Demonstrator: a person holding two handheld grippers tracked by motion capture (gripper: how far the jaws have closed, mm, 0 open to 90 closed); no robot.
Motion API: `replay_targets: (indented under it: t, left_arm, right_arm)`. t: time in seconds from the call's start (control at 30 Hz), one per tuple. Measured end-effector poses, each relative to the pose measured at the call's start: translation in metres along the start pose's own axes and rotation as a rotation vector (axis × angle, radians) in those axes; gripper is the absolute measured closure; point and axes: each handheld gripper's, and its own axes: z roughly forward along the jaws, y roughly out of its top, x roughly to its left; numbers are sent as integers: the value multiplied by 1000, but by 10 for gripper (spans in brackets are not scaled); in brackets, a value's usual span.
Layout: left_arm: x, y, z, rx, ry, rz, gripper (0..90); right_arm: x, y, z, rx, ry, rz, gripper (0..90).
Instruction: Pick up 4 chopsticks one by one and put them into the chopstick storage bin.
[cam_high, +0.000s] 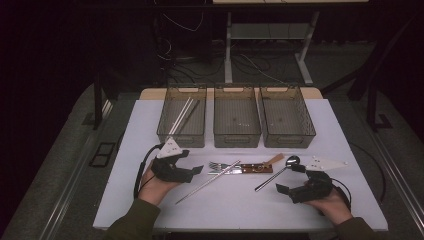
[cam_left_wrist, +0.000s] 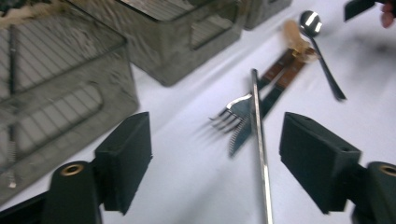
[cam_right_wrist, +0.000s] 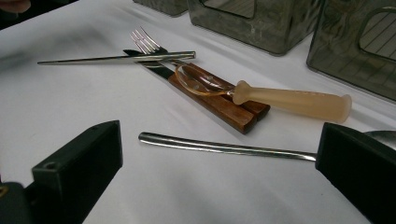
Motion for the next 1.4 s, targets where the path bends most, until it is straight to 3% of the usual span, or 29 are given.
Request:
replay_targets:
  t: [0.33,0.53,0.77,1.13,1.2,1.4]
  left_arm:
    - [-15,-12,9,44,-42,31,592]
    - [-16,-13,16,68,-64,19,693]
    - [-19,-16,32,133,-101,26,733]
    - [-22,-21,46,217,-120,48,774]
    - [-22,-21,46,216,-118,67,784]
    - [-20,-24,47,197,-116,45,831]
  right_arm:
    - [0,0,0,-1,-4,-4,10]
    - [0,0,0,2,-3,-3,10]
    - [1,0,0,2,-3,-5,10]
    - [1,0,0,4,-5,-4,10]
    - [1,0,1,6,-4,-4,10]
    - [1,0,1,7,-6,-6,10]
